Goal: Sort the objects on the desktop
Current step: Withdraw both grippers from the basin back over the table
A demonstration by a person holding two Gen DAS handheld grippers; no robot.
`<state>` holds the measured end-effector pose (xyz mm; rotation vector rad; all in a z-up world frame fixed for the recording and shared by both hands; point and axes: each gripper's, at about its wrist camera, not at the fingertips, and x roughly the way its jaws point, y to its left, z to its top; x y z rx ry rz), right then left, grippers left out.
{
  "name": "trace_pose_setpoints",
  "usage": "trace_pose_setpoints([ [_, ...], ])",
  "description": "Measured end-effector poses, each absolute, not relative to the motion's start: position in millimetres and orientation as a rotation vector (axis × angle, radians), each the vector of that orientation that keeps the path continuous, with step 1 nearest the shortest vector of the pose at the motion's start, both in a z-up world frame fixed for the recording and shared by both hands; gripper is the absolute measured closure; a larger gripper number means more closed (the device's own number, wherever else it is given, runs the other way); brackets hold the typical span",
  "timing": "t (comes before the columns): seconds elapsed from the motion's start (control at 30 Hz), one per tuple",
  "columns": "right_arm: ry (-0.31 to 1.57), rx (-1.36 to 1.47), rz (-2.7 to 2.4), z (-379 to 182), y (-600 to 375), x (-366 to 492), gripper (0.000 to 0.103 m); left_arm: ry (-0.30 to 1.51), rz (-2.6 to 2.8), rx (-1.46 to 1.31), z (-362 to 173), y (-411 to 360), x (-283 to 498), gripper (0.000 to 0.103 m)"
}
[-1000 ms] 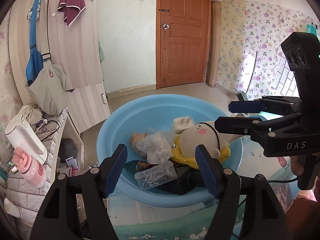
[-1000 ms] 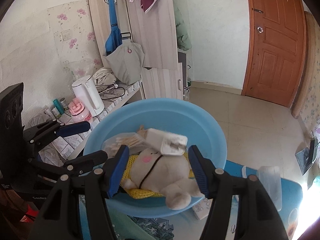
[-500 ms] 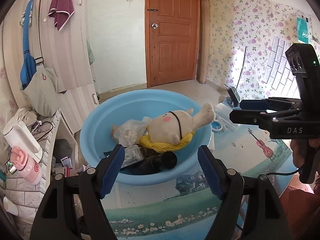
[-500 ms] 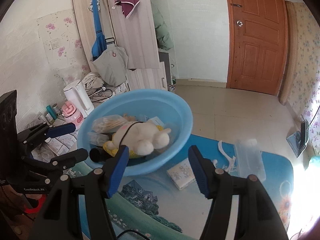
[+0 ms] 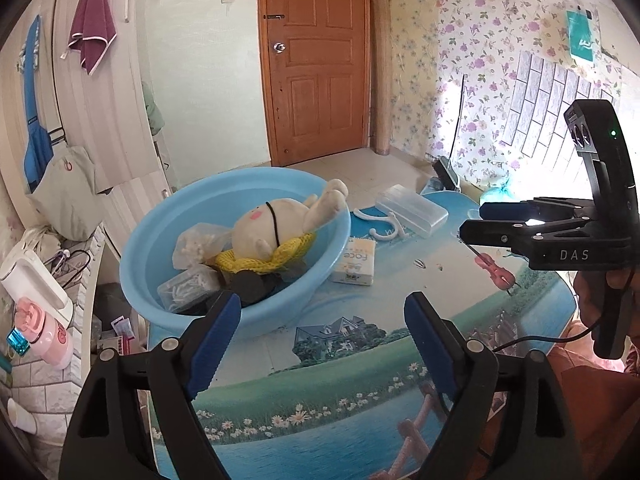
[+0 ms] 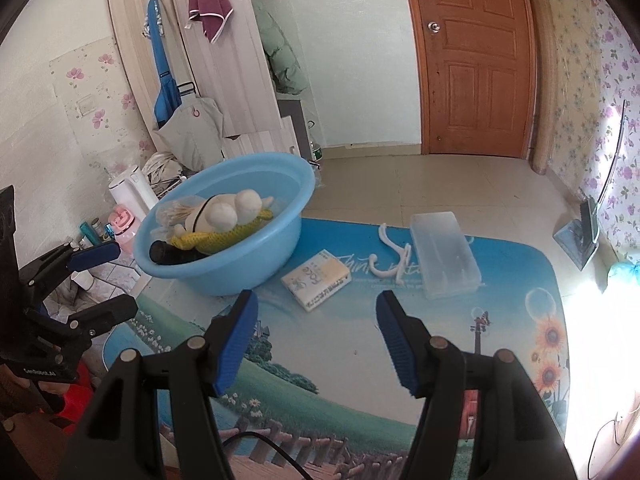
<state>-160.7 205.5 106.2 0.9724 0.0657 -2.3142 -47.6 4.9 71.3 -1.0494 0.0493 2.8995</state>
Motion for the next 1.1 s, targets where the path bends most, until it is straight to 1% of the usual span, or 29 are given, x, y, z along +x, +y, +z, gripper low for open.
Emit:
trace_pose_setpoints([
  [0.17, 0.051, 0.984, -2.337, 100.7, 224.6, -158.7, 0.042, 0.104, 2.869, -1.055, 70.0, 24.3, -46.5, 0.018],
  [0.3, 0.027, 1.004, -2.350, 93.8, 239.3, -159.2, 0.042, 0.154, 2.846, -1.064, 67.3, 38.4, -47.3, 0.014],
  [0.47, 0.000, 1.033, -2.358, 85.0, 251.3, -161.5, 0.042, 0.190, 2.833, -1.093, 59.2, 49.2, -52.3, 0.013],
  [0.57, -0.006, 1.046, -2.361, 80.8, 255.1, -163.6, 0.042, 0.213, 2.834, -1.127, 51.9, 55.5, -57.9, 0.008],
  [0.7, -0.015, 1.066, -2.364, 74.9, 260.2, -166.7, 0.042, 0.203, 2.817, -1.178, 42.3, 59.0, -67.0, 0.007],
  [0.83, -0.027, 1.092, -2.366, 67.6, 265.8, -172.6, 0.042, 0.246, 2.825, -1.177, 34.4, 65.6, -74.9, 0.002],
  [0.93, -0.032, 1.107, -2.370, 63.1, 267.5, -178.1, 0.042, 0.329, 2.848, -1.167, 28.5, 73.9, -85.8, 0.002],
  [1.1, 0.000, 1.098, -2.361, 60.7, 259.7, -187.9, 0.043, 0.552, 2.864, -1.146, 11.7, 98.8, -105.5, 0.000],
])
